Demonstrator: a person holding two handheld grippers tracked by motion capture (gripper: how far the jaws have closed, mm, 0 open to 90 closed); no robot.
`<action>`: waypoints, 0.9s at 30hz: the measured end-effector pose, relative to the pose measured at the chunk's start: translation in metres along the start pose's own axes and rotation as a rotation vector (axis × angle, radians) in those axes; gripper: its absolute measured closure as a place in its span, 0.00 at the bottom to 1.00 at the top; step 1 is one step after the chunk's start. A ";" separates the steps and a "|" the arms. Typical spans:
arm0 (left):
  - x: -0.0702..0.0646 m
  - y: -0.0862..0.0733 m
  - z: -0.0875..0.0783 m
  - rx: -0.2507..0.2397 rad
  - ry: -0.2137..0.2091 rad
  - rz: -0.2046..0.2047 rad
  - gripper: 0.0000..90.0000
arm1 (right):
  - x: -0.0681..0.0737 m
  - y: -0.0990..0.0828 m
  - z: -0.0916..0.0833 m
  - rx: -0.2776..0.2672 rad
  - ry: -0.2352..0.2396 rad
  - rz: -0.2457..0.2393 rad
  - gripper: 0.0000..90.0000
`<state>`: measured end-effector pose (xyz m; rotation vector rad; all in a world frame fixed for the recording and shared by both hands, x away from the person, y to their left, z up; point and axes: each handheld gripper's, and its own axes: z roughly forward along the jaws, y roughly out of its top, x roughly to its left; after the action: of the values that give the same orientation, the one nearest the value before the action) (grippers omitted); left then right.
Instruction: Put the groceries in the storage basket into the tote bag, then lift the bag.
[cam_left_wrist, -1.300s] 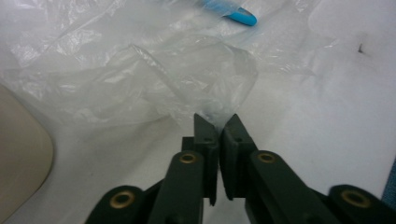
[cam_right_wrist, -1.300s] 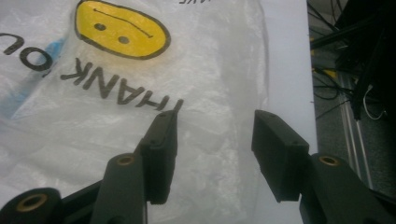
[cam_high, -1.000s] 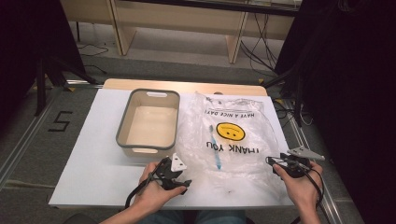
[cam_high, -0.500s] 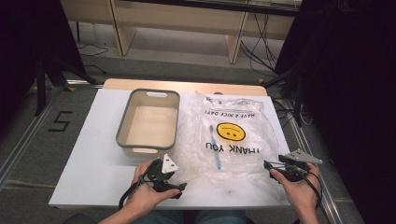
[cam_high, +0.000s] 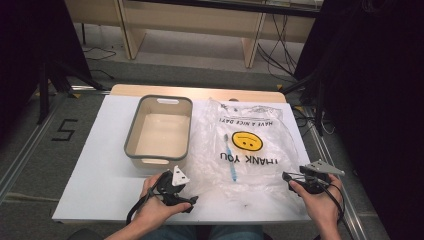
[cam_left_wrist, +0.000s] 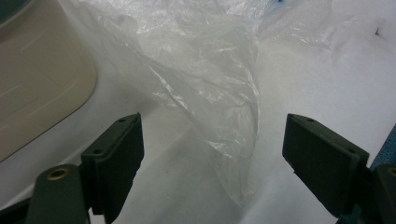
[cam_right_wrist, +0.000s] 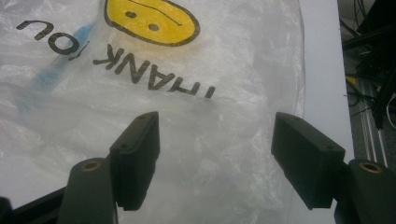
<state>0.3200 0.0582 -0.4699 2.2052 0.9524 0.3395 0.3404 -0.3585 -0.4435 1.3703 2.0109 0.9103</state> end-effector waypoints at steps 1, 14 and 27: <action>0.000 0.000 0.000 -0.003 -0.001 0.001 0.23 | 0.000 0.000 0.000 0.000 0.000 0.000 0.37; 0.000 0.001 -0.001 -0.030 0.004 -0.004 0.25 | -0.002 0.000 -0.003 -0.001 0.007 0.004 0.37; -0.005 0.005 0.002 -0.037 -0.002 -0.008 0.31 | 0.004 -0.010 -0.009 0.030 0.072 0.007 0.37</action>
<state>0.3200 0.0514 -0.4679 2.1674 0.9459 0.3480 0.3259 -0.3592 -0.4460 1.3805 2.0823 0.9482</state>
